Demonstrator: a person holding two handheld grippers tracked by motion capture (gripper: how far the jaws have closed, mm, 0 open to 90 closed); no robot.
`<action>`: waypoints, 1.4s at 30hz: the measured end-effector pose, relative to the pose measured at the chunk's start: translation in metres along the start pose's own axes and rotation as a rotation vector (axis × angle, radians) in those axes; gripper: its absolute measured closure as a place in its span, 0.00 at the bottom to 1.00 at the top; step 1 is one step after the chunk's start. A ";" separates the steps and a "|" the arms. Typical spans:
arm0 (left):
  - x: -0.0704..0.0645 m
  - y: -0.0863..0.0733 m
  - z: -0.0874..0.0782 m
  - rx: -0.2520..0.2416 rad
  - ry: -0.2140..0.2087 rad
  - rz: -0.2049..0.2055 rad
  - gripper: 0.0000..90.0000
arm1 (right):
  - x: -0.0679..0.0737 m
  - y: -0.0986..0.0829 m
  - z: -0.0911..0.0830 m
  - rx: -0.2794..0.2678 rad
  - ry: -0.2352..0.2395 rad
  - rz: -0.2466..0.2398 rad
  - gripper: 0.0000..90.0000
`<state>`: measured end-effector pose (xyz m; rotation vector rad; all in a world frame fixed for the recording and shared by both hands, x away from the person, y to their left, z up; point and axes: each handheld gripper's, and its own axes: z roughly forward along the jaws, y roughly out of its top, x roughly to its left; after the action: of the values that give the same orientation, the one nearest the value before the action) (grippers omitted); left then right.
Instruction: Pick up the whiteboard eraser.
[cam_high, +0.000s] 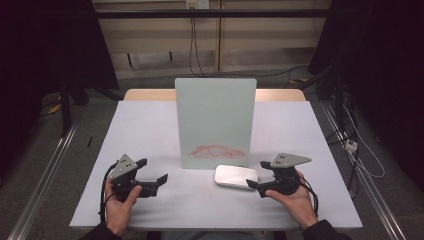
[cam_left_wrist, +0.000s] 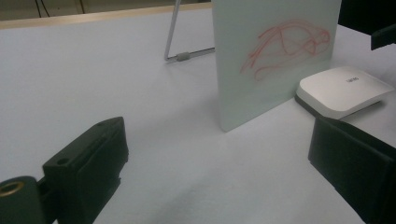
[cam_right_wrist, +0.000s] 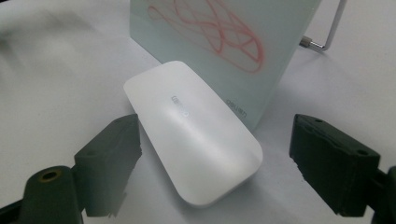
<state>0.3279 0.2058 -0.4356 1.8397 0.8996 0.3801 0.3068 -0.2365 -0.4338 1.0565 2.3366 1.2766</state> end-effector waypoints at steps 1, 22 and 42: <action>0.000 0.000 0.000 0.001 0.000 -0.004 0.05 | 0.000 0.001 0.001 0.006 -0.004 -0.008 0.19; -0.001 0.000 0.002 0.011 -0.007 0.000 0.05 | 0.007 0.020 0.024 0.111 0.059 -0.171 0.22; -0.001 -0.001 0.003 0.013 -0.012 0.004 0.05 | 0.004 0.036 0.053 0.210 0.148 -0.270 0.27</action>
<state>0.3288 0.2031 -0.4375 1.8538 0.8919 0.3666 0.3502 -0.1889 -0.4345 0.6879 2.6614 1.0594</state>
